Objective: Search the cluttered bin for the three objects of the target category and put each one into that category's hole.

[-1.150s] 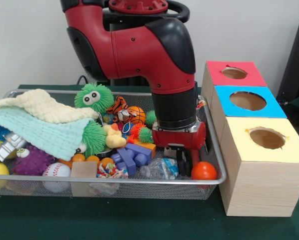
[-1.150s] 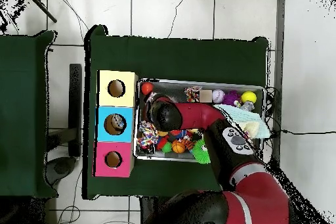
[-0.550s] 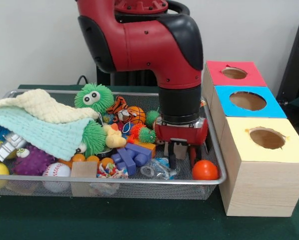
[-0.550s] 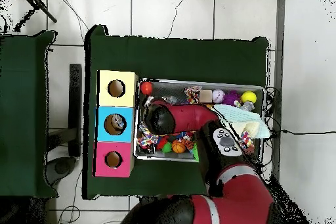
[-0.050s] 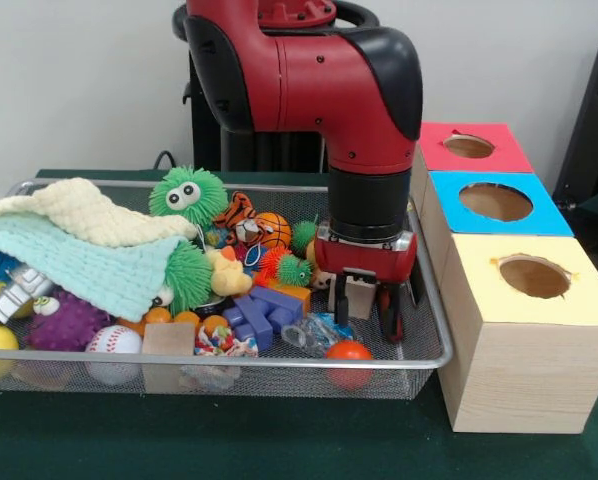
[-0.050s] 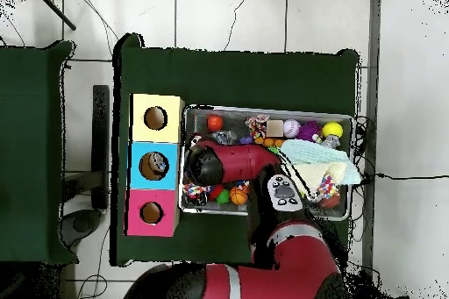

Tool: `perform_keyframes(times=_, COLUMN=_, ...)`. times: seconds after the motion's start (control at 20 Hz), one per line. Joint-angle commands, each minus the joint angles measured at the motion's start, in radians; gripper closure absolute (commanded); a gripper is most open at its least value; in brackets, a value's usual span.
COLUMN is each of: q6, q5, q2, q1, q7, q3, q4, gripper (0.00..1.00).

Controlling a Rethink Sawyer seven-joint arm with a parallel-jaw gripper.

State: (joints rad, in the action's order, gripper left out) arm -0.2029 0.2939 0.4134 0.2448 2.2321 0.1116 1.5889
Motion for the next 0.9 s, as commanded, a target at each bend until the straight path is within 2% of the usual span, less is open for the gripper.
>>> perform_keyframes(times=0.05, q6=0.13, q5=-0.151, q2=-0.065, q1=0.0, q7=0.313, q3=-0.103, q4=0.043, gripper=0.0)
perform_keyframes(times=0.35, q6=0.202, q5=-0.249, q2=-0.092, q1=-0.038, q7=0.299, q3=-0.172, q4=0.042, gripper=0.0)
perform_keyframes(times=0.65, q6=0.241, q5=-0.331, q2=-0.109, q1=-0.081, q7=0.267, q3=-0.205, q4=0.047, gripper=0.0)
perform_keyframes(times=0.9, q6=0.257, q5=-0.351, q2=-0.118, q1=-0.097, q7=0.216, q3=-0.22, q4=0.041, gripper=0.0)
